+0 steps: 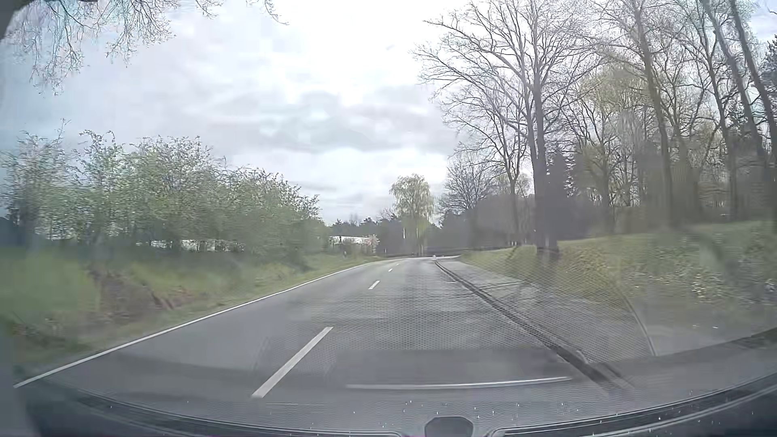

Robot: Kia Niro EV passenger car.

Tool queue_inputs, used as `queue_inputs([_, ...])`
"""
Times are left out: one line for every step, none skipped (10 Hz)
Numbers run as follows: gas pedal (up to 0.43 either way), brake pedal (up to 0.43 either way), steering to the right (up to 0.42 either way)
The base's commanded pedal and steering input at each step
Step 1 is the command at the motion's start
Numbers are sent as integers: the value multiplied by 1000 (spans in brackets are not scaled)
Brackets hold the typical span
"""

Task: Follow the waypoints while adhering to traffic rules and regulations

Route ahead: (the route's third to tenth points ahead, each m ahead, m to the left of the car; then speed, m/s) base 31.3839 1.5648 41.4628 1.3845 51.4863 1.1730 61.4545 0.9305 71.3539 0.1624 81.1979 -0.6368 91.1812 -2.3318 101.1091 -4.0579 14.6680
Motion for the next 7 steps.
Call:
queue_inputs([209,0,-4])
queue_inputs([209,0,-4])
queue_inputs([220,0,-4])
queue_inputs([220,0,-4])
queue_inputs([220,0,-3])
queue_inputs([220,0,-4])
queue_inputs([220,0,-4])
